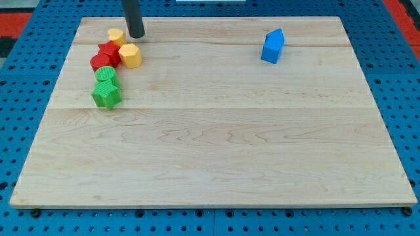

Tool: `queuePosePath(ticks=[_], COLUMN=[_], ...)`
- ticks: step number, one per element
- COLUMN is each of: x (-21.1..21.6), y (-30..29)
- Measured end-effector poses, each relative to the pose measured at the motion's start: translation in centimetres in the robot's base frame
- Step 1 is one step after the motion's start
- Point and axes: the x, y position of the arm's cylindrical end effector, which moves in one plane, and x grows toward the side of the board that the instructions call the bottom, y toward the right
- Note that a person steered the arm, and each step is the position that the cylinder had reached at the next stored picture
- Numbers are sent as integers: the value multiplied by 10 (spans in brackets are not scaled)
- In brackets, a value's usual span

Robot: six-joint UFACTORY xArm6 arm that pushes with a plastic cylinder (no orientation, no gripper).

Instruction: Move the hexagon to the top right of the heart

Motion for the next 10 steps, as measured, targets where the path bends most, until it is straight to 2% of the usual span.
queuePosePath(ticks=[1,2,3,4,6,10], x=[9,69,117,118,111,23], y=[57,120,111,59,15,23])
